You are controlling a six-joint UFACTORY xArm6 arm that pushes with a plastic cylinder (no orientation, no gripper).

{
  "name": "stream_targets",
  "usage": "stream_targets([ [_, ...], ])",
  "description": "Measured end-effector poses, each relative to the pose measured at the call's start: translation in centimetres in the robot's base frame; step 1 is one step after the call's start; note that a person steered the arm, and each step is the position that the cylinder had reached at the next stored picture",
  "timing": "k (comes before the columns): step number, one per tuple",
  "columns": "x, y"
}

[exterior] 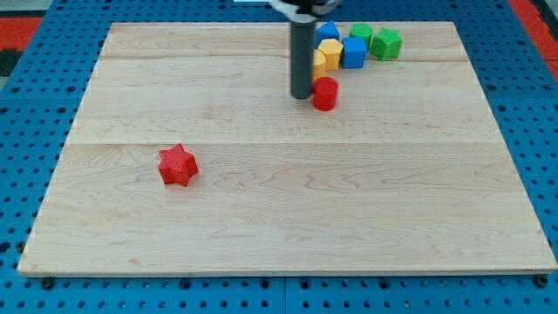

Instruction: Push the red circle right below the hexagon

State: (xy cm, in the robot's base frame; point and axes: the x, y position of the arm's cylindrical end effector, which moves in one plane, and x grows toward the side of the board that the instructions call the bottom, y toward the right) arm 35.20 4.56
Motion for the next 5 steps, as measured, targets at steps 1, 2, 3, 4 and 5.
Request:
stream_targets([
  [1,0.7,1.3],
  [2,0.9,1.1],
  [3,1.4,-1.1],
  [4,5.2,-1.8],
  [5,6.3,3.8],
])
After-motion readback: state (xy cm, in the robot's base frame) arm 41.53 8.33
